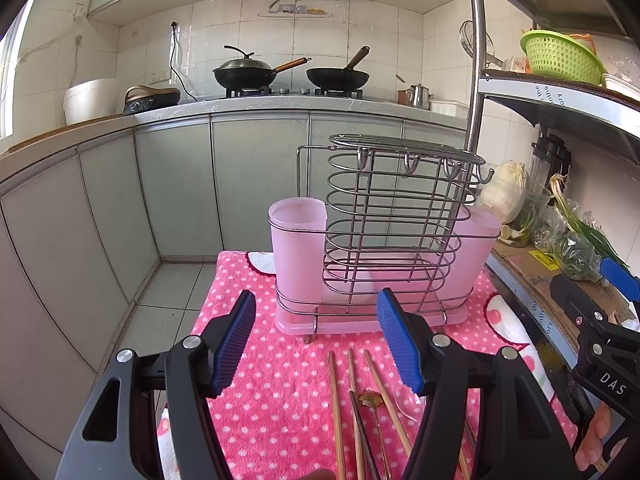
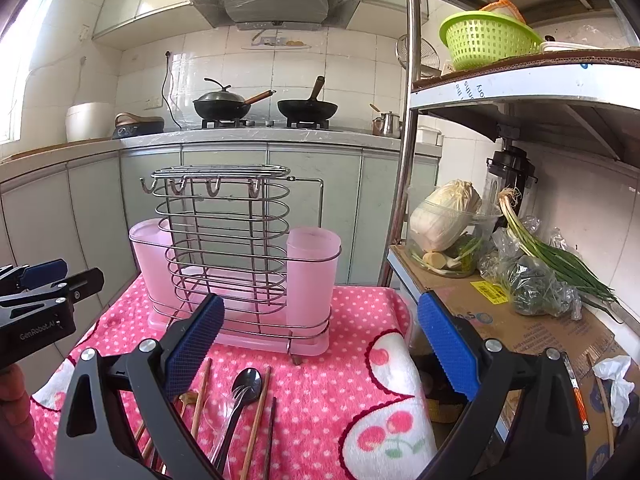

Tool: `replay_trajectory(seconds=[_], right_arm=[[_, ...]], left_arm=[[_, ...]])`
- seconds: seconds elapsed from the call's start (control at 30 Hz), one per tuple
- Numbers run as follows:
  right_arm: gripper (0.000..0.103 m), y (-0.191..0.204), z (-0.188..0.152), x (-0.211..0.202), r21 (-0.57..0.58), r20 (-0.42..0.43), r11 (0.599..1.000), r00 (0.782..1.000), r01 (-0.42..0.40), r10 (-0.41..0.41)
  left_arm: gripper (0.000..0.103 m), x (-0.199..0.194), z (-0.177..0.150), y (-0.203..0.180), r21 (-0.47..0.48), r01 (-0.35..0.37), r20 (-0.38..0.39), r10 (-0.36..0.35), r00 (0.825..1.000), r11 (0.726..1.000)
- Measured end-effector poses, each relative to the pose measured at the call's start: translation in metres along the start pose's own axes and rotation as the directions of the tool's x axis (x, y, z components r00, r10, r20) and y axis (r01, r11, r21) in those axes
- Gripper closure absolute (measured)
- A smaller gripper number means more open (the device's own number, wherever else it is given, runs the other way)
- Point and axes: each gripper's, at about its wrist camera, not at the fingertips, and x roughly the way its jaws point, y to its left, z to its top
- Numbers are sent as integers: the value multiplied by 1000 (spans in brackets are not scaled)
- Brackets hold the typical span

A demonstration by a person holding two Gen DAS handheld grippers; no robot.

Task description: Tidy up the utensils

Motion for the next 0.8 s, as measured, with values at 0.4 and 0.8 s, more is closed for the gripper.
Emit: replay_trajectory(seconds=[0.4,0.8], right_arm=[[5,-3,1,0,9,9,1000,1000,15,-15],[5,-2,1,-3,3,18,1000,1000,16,-16]], left_arm=[[40,0,0,-1,1,6,7,-6,1000,1000],[40,-4,1,-1,1,7,17,-7,1000,1000]])
